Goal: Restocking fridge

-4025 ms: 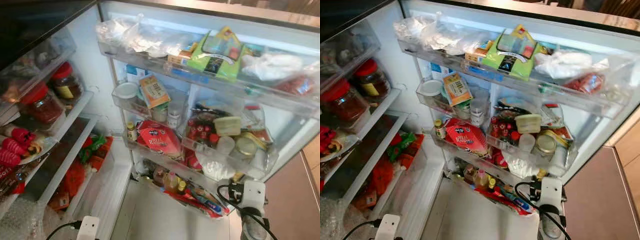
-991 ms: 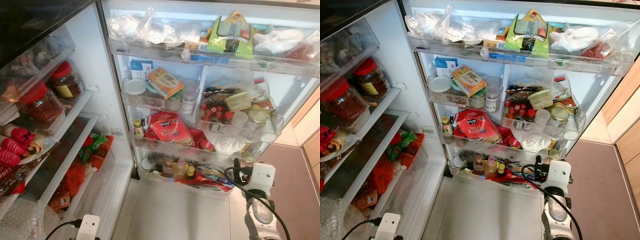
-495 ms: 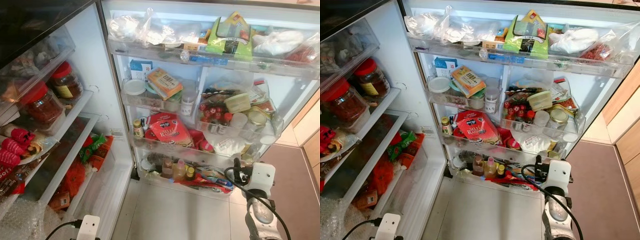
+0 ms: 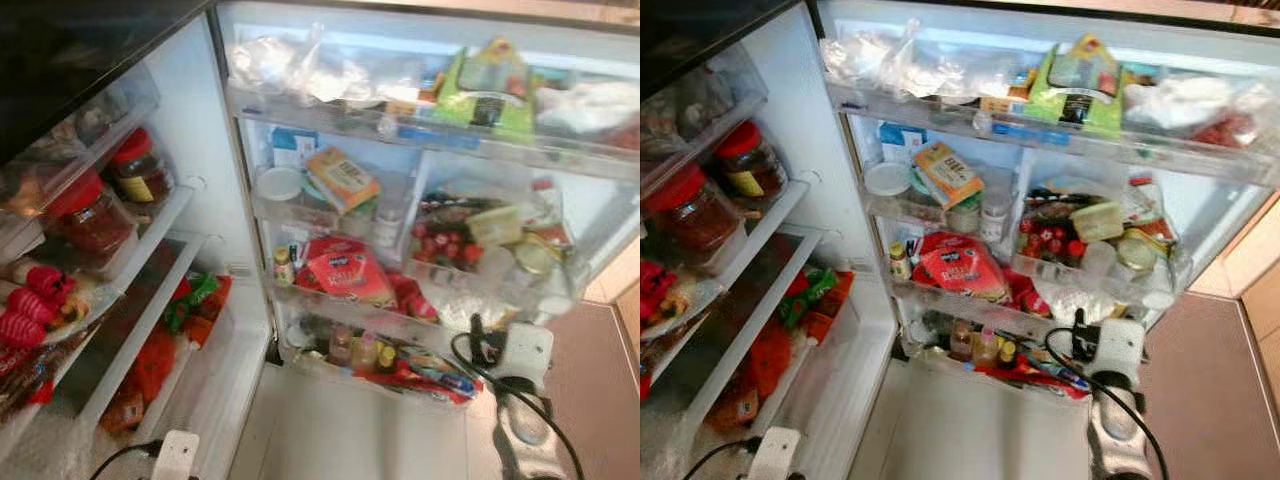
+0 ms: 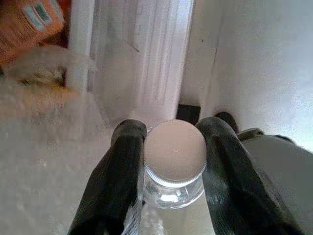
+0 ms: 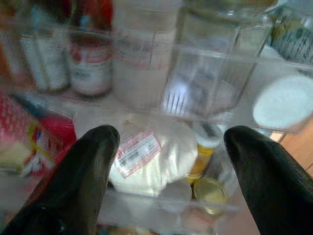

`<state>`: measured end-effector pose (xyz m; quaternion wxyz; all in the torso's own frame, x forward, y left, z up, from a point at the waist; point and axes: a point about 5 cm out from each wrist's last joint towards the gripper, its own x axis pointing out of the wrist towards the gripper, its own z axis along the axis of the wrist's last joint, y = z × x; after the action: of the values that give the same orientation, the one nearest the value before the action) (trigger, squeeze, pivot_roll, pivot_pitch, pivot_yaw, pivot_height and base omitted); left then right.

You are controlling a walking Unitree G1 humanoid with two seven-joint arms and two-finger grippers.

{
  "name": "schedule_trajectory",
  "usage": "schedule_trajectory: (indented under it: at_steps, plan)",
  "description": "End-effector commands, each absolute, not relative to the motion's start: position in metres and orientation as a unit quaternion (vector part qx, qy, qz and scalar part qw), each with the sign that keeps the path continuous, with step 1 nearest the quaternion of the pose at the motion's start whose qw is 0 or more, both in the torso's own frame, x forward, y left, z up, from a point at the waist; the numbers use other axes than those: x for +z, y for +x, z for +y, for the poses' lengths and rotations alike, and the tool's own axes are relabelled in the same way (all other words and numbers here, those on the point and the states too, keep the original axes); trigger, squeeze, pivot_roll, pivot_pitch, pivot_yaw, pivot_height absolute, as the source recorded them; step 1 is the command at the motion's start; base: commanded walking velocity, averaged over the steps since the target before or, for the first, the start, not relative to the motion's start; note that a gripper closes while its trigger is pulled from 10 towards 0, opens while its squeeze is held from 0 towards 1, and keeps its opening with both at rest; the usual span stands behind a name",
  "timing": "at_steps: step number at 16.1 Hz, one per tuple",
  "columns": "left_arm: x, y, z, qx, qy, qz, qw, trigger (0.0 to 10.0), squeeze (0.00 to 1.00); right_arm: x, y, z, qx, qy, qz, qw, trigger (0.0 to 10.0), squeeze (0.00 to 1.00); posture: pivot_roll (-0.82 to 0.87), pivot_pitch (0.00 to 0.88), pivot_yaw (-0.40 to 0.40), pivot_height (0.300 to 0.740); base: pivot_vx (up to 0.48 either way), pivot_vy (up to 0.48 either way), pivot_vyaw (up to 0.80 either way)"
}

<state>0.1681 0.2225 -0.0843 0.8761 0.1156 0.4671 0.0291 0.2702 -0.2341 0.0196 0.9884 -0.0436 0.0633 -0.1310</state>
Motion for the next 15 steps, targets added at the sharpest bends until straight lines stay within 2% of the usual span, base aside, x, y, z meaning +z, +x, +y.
schedule_trajectory:
  at_steps: [1,15]
  plan:
    - [-0.0843,0.1694,0.22,0.02,0.121,0.468,0.875,10.0,0.0,0.0211,0.2682,-0.2405,-0.136,-0.05,0.06,0.988,10.0,0.0,-0.13,0.028,0.025,0.74,0.266,0.0,0.0]
    - [-0.0837,0.1711,0.2198,0.024,0.117,0.467,0.876,10.0,0.0,0.0208,0.2684,-0.2399,-0.137,-0.051,0.061,0.987,10.0,0.0,-0.13,0.042,0.023,0.74,0.269,0.0,0.0]
